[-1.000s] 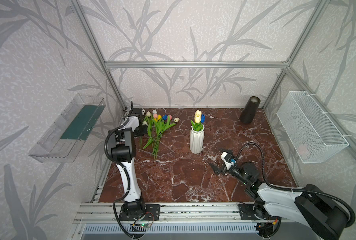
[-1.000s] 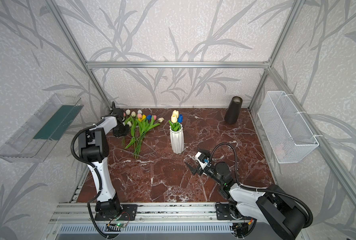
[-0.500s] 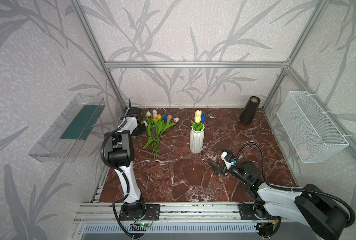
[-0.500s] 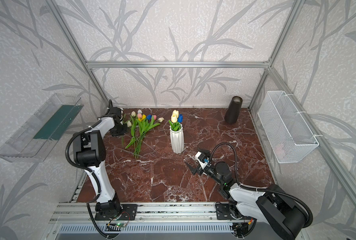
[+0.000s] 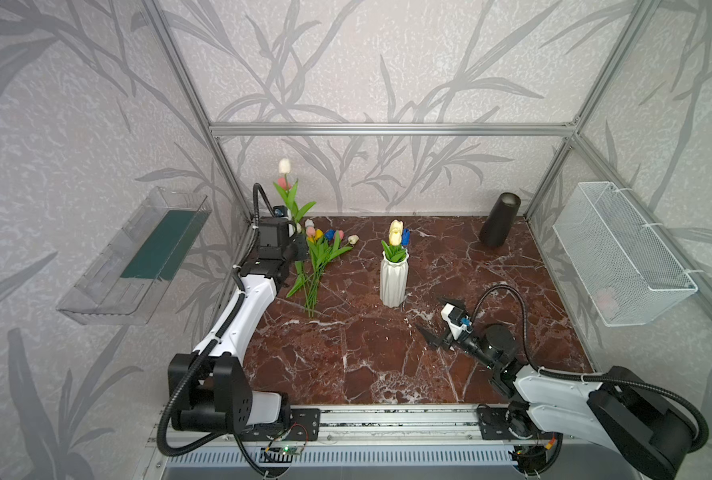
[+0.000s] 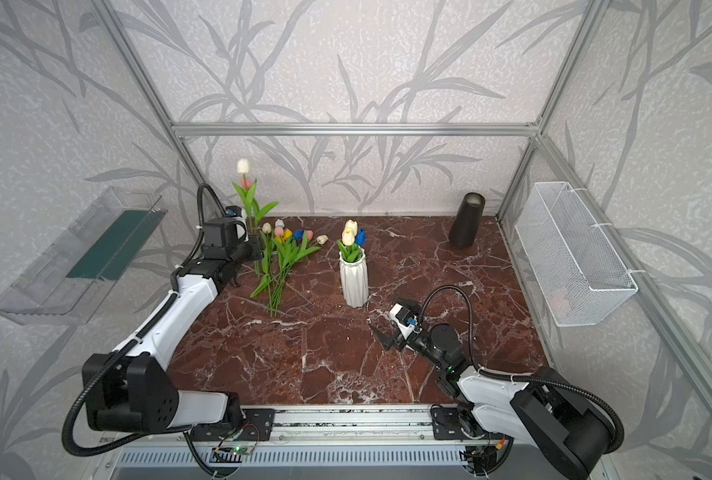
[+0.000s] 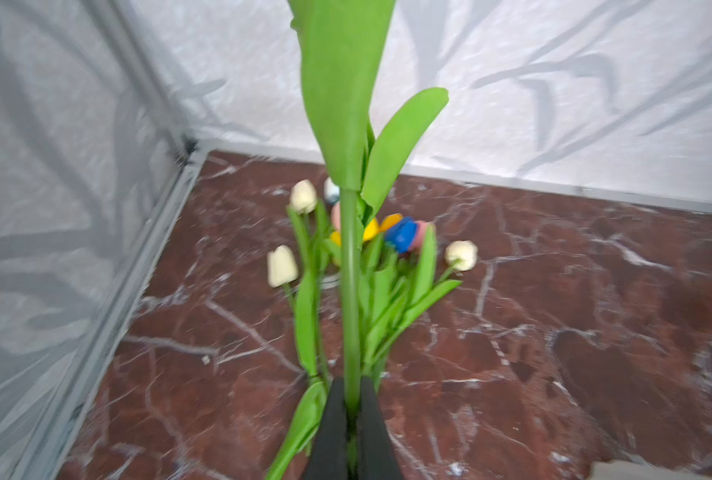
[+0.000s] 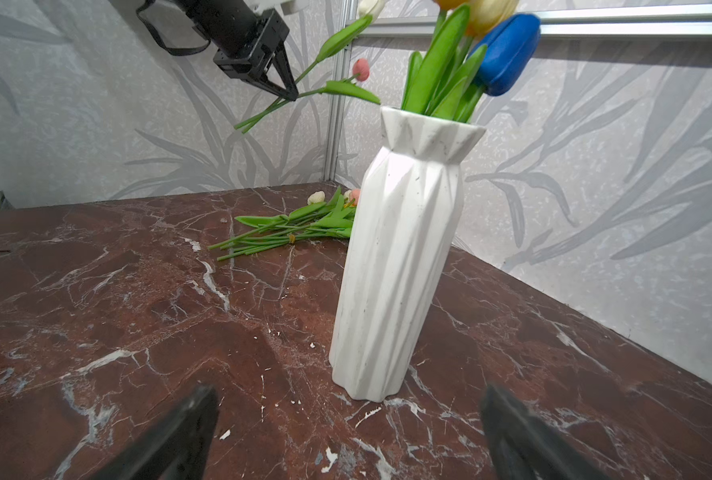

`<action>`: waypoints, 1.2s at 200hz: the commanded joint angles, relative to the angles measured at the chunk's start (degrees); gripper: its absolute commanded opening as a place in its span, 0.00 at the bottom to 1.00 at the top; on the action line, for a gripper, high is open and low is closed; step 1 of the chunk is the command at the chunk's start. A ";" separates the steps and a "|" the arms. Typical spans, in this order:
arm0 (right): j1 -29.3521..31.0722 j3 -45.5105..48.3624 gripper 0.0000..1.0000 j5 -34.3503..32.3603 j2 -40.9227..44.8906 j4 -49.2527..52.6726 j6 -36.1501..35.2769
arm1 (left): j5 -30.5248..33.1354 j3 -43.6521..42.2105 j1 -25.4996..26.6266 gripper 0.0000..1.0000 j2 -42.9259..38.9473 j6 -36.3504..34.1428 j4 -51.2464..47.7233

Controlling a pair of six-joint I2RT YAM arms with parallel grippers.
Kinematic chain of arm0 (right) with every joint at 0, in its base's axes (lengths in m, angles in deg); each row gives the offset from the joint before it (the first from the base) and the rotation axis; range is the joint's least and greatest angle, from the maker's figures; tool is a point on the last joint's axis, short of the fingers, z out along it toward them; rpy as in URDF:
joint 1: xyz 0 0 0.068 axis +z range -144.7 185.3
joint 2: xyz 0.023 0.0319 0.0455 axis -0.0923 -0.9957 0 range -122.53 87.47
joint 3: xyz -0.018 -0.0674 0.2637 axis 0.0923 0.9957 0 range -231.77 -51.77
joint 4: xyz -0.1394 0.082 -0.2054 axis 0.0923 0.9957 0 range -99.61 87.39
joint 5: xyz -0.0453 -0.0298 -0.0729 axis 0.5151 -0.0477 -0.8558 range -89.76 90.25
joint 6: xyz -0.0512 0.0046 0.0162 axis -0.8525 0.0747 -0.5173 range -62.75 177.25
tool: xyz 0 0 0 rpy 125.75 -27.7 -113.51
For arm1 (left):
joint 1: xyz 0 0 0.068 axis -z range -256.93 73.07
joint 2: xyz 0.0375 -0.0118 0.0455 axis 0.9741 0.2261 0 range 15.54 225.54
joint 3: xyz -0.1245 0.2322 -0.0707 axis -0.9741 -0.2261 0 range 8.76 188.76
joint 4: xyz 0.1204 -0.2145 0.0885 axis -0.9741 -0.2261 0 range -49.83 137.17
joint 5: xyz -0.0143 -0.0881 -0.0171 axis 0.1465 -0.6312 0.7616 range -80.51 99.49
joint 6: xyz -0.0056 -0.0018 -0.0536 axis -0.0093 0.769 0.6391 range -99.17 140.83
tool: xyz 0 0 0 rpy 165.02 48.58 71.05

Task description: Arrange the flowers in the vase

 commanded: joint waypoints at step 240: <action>0.96 -1.34 0.99 0.60 -3.52 -7.26 0.53 | -10.60 -15.18 8.76 0.02 6.04 8.74 17.12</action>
